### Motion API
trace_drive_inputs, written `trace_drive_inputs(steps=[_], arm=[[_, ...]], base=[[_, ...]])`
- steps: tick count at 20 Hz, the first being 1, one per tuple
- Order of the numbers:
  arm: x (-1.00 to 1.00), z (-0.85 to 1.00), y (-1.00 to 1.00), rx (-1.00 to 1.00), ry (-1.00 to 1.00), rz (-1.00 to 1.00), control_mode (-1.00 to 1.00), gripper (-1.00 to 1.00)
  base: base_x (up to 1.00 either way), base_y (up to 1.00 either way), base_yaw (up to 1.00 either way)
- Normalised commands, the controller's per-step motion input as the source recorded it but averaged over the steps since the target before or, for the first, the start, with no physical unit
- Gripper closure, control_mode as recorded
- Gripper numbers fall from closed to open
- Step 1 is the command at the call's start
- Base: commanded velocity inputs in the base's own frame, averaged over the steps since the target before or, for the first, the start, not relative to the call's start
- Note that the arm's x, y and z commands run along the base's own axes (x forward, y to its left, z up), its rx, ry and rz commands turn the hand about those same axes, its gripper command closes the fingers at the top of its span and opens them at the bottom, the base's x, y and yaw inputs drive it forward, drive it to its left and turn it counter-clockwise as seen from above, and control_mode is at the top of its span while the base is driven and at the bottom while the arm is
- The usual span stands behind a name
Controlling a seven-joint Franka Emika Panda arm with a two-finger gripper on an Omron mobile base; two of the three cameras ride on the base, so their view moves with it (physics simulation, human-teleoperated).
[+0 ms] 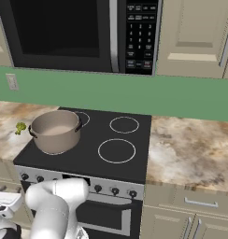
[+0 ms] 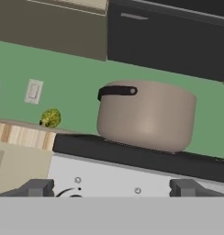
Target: Turn on the burner for the pot on the stove. Wait thirty seconds for the pot to heat up. Then add the broccoli to the pot.
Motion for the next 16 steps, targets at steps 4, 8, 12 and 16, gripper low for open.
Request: trace_drive_inputs(steps=[4,8,12,16], arm=[[0.19,-0.29,0.00,0.00,0.08,0.02,-1.00,-1.00],[0.27,-0.20,0.00,0.00,0.03,0.05,-1.00,-1.00],[0.26,-0.33,0.00,0.08,-0.02,0.12,-1.00,-1.00],[0.30,-0.35,0.00,0.18,-0.06,0.21,-1.00,-1.00]], base=[[0.00,0.00,0.00],[0.00,0.00,0.00],[0.00,0.00,0.00],[0.00,0.00,0.00]])
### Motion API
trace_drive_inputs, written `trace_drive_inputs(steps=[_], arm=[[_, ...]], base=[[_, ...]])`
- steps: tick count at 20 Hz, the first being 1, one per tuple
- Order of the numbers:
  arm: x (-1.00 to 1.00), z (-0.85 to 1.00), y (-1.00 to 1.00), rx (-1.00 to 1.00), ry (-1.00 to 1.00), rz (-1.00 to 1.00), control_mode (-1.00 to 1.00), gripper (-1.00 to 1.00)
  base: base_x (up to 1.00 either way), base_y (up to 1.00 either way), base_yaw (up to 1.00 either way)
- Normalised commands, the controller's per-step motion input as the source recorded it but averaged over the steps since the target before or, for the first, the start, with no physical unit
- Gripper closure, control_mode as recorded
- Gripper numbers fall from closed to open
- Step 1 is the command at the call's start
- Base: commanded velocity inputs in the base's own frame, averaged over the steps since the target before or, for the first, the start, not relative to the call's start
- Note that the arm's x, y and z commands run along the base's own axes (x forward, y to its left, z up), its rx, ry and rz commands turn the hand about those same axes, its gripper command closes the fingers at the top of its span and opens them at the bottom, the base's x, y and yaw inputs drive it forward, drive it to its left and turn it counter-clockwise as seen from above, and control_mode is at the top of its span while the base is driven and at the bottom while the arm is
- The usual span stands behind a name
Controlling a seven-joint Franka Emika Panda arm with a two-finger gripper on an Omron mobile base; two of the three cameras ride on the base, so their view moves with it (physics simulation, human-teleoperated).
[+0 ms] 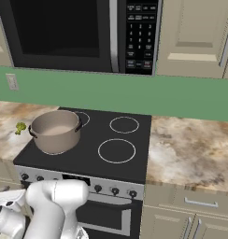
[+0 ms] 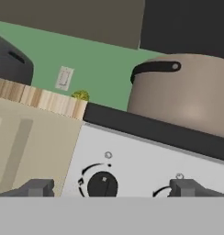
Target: Turn on the burner for the pot on the stove. Wait thirty seconds for the pot to heat up. Then add the broccoli to the pot.
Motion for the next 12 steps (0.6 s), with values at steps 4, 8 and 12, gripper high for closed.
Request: trace_drive_inputs(steps=[4,8,12], arm=[[0.41,-0.25,0.00,0.17,-0.02,0.16,-1.00,-1.00],[0.39,-0.09,-0.09,0.12,-0.01,0.11,-1.00,-1.00],[0.31,0.00,-0.14,0.07,0.00,0.04,-1.00,-1.00]], base=[[0.00,0.00,0.00],[0.00,0.00,0.00],[0.00,0.00,0.00]])
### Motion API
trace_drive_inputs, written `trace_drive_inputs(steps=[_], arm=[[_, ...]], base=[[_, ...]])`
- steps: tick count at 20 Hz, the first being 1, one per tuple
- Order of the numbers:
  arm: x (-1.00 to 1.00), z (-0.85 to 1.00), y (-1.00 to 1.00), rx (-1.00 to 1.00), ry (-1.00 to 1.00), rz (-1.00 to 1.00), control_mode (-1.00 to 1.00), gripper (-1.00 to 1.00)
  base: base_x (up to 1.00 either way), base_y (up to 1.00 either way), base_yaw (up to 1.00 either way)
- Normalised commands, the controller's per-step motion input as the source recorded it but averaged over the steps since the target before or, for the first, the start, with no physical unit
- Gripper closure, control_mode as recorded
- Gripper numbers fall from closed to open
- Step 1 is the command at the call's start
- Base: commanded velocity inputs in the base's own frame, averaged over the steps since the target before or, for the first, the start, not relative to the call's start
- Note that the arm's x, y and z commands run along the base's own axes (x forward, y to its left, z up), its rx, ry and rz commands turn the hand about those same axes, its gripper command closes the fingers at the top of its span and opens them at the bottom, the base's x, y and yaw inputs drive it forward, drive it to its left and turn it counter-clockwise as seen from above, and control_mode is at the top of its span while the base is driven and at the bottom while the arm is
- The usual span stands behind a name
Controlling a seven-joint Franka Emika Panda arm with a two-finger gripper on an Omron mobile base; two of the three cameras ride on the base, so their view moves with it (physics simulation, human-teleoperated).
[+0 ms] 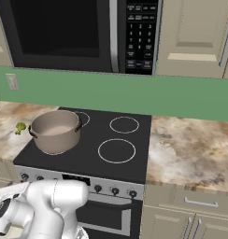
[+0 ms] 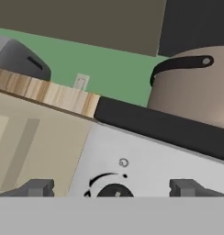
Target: Turn on the burner for the pot on the stove. Wait thirty seconds for the pot to heat up. Then add the broccoli to the pot.
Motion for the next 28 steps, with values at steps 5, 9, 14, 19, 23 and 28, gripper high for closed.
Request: trace_drive_inputs(steps=[5,9,14,19,23,28], arm=[[0.08,-0.12,-0.13,0.09,0.00,0.00,-1.00,-1.00],[0.01,-0.29,-0.02,0.03,0.00,0.00,-1.00,-1.00],[0.07,-0.28,-0.01,0.03,0.00,0.00,-1.00,-1.00],[0.24,-0.01,-0.11,0.01,-0.06,0.00,-1.00,-1.00],[0.33,-0.01,-0.11,0.03,-0.03,0.00,-1.00,-1.00],[0.41,-0.10,-0.06,0.07,0.00,0.00,-1.00,-1.00]], base=[[0.00,0.00,0.00],[0.00,0.00,0.00],[0.00,0.00,0.00],[0.00,0.00,0.00],[0.00,0.00,0.00],[0.00,0.00,0.00]])
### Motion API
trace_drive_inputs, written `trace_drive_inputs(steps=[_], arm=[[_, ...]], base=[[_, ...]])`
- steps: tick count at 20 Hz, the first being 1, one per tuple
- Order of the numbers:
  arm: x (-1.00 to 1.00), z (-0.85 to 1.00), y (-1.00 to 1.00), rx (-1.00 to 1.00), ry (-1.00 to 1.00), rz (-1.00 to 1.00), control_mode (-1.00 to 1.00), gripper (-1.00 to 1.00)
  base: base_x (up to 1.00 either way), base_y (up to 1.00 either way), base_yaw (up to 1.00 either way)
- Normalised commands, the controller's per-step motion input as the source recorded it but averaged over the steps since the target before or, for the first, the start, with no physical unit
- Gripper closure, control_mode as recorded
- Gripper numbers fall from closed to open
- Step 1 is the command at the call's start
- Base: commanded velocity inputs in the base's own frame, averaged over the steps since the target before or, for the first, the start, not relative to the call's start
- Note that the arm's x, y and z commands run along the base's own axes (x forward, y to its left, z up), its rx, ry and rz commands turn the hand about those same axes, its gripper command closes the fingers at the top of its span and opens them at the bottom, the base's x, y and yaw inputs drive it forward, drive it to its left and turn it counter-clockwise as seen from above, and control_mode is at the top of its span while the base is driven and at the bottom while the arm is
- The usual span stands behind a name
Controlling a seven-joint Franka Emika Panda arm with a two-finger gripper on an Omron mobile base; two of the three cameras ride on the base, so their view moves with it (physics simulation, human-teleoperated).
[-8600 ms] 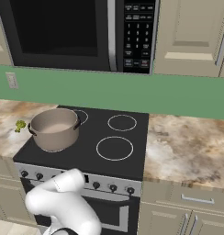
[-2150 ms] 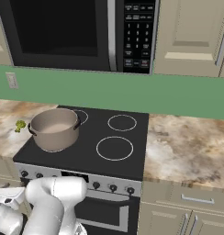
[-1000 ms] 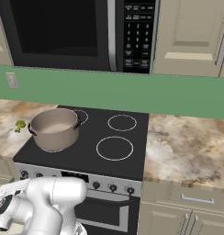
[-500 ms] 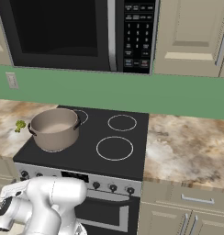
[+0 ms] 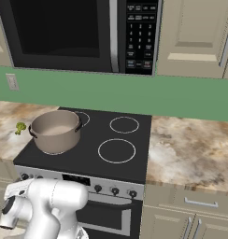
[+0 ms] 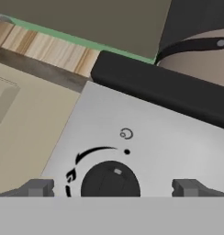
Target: Turn on the burner for the pot on the stove. Wait thirty seconds for the pot to heat up. Then add the broccoli to the pot.
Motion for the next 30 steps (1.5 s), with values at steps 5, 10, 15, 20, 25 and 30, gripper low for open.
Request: trace_drive_inputs(steps=[5,10,15,20,25,30], arm=[[0.48,-0.17,0.00,0.05,0.00,0.00,-1.00,1.00],[0.33,-0.03,-0.01,0.03,0.00,0.00,-1.00,1.00],[0.26,0.00,0.00,0.02,0.00,0.02,-1.00,1.00],[0.15,0.01,0.00,0.00,0.01,0.16,-1.00,1.00],[0.00,0.05,0.00,-0.12,-0.06,0.37,-1.00,1.00],[0.00,0.03,0.00,-0.13,-0.08,0.41,-1.00,1.00]], base=[[0.00,0.00,0.00],[0.00,0.00,0.00],[0.00,0.00,0.00],[0.00,0.00,0.00],[0.00,0.00,0.00],[0.00,0.00,0.00]])
